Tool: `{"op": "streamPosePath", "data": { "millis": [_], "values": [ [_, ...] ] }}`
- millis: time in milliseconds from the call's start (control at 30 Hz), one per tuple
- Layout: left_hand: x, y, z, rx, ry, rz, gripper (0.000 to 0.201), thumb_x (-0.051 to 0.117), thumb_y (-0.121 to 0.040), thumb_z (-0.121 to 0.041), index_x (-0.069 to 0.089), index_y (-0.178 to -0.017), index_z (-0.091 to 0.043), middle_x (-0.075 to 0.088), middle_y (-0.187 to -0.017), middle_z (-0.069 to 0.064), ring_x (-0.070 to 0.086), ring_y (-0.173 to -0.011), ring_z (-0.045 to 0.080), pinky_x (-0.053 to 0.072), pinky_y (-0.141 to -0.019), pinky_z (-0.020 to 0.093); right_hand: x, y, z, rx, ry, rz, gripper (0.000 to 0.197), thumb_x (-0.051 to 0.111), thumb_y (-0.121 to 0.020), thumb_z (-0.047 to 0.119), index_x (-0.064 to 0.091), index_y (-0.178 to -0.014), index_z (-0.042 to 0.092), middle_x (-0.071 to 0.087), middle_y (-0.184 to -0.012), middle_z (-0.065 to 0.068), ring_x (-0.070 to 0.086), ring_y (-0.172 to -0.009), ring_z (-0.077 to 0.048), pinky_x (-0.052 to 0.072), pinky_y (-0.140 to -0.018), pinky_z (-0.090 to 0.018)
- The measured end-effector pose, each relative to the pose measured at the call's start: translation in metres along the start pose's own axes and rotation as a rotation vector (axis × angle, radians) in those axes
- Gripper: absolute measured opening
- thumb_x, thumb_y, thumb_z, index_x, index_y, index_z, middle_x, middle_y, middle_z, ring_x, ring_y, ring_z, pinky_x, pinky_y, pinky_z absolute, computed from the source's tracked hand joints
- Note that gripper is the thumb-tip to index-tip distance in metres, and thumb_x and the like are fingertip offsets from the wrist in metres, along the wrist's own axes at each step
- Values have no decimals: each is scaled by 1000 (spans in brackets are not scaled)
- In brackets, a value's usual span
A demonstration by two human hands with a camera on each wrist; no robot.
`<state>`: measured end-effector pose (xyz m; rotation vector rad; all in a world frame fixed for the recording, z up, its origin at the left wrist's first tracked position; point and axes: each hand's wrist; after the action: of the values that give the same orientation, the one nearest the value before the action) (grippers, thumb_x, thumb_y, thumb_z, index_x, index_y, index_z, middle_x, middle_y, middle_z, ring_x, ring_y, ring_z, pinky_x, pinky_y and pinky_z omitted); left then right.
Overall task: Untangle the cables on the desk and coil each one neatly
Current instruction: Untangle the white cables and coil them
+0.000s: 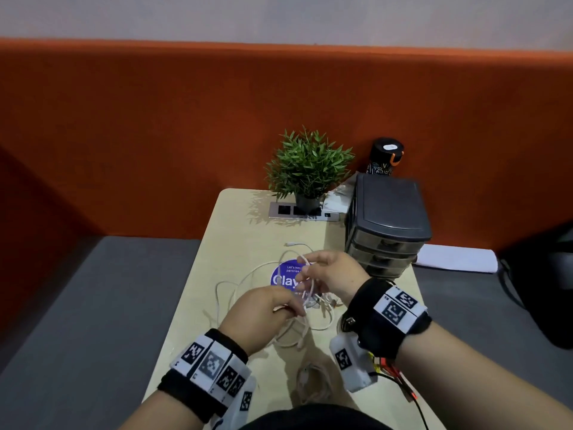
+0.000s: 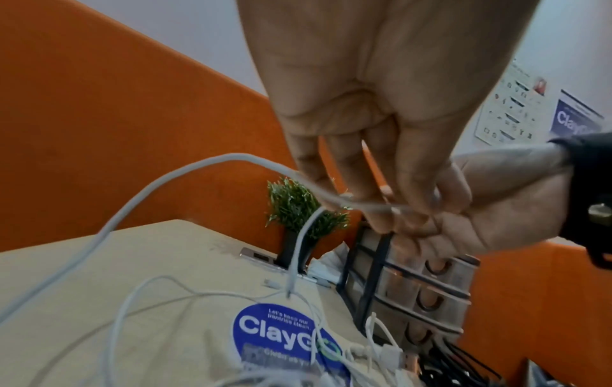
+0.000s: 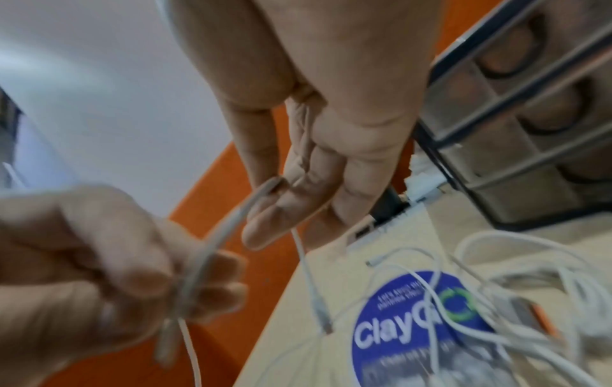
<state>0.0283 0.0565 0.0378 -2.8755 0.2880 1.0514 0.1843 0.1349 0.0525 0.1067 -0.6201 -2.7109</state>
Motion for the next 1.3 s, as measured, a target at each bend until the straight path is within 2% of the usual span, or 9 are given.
{"op": "streamPosePath", "data": {
  "millis": [233,333,467,600,700,833,1000,1167,1300],
  "values": [
    [-39,-12,-14,75,59,-585,40,68,-84,-15,44,-111,-32,44,-111,-23,46,-105,-4,39,-88,12,-7,29,42,-274,119,1,18,54,-94,6,69,-100,13,58,-63,-6,54,-52,-17,48,-55,-23],
    [-53,-22,-28,46,139,-410,24,58,-91,-18,53,-113,-27,55,-115,-16,50,-108,-3,39,-91,15,-7,39,58,-367,134,35,21,55,-94,7,71,-98,20,56,-60,-3,53,-55,-17,50,-61,-30],
    [-58,-26,-55,39,585,-308,12,48,-95,-6,57,-95,-14,64,-87,4,63,-86,10,47,-82,20,-12,48,77,-491,100,18,25,52,-95,7,71,-103,21,45,-58,-8,46,-52,-15,54,-62,-36],
    [-61,-27,-75,6,933,-142,18,35,-98,-6,53,-94,-6,58,-68,6,60,-67,18,54,-77,31,-17,53,87,-609,84,-39,24,53,-94,8,72,-102,20,37,-55,-2,33,-48,-17,31,-43,-25],
    [-69,-27,-90,-19,1065,-25,15,36,-95,-7,51,-94,-3,47,-68,6,40,-51,13,39,-49,22,-19,52,91,-669,53,-94,21,54,-94,8,71,-99,19,40,-56,3,30,-48,-13,25,-44,-27],
    [-77,-29,-103,-18,1037,70,32,40,-89,-28,60,-96,-4,36,-58,1,26,-47,10,20,-47,22,-22,45,92,-706,16,-159,22,54,-94,7,72,-95,21,48,-55,5,40,-53,-12,35,-51,-24],
    [-85,-34,-122,107,1164,22,25,41,-90,-22,59,-93,-5,36,-54,-2,27,-41,7,23,-42,19,-12,35,78,-637,-167,-7,21,51,-94,8,70,-91,14,53,-66,-12,47,-48,-17,40,-45,-25],
    [-97,-43,-129,234,1267,-89,14,37,-92,-18,49,-93,-10,66,-74,5,62,-61,15,53,-62,29,6,35,51,-406,-169,176,27,35,-101,11,59,-114,3,56,-61,-7,49,-42,-17,43,-45,-25],
    [-103,-51,-127,272,1229,-208,23,26,-101,-12,46,-90,-10,70,-106,16,67,-100,28,53,-91,41,18,48,39,-301,-190,332,29,40,-101,19,63,-109,3,54,-64,-9,55,-49,-16,49,-50,-23]
  ]
}}
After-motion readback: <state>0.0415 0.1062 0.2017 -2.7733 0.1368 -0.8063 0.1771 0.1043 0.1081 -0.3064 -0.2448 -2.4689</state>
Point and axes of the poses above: each hand's wrist, its own y-axis away from the middle knuckle, its own x-axis out of the palm, z = x × y
